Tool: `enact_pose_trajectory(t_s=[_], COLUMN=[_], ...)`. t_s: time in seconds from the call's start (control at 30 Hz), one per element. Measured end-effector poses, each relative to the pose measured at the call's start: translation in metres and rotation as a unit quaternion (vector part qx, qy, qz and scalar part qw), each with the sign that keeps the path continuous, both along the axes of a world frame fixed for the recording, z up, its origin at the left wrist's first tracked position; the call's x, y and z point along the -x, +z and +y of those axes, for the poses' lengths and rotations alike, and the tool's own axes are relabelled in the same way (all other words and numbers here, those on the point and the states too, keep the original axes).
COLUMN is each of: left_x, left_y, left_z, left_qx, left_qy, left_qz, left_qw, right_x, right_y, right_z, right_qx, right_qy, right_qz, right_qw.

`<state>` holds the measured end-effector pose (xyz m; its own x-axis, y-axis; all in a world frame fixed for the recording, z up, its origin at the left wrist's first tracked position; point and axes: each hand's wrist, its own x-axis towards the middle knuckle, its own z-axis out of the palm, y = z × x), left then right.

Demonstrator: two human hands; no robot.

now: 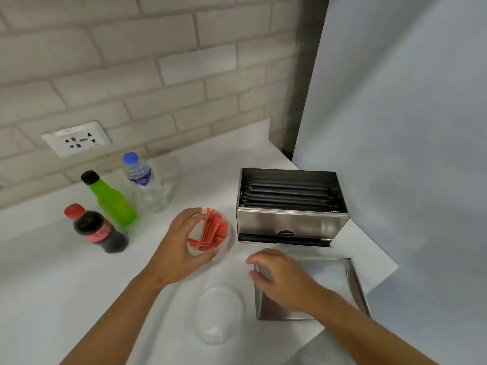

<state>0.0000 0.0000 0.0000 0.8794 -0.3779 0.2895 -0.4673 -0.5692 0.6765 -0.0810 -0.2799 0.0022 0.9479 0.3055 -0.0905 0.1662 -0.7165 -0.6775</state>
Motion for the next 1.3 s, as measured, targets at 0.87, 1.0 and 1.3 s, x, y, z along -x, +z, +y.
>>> enact_pose_trajectory(t_s=[0.87,1.0,1.3], left_x=[0.021,0.029,0.056], left_y=[-0.014,0.007,0.048], left_z=[-0.013,-0.012,-0.057], left_qx=[0.231,0.263,0.301], left_qy=[0.077,0.055,-0.028], left_qz=[0.131,0.125,0.158], left_qw=[0.961,0.955,0.940], right_x=[0.021,0.034,0.058], right_y=[0.017,0.039,0.095], right_z=[0.033,-0.001,-0.051], right_qx=[-0.040,-0.158,-0.233], right_qy=[-0.057,-0.157,-0.221], right_qz=[0.032,0.049,-0.079], right_qw=[0.997,0.974,0.944])
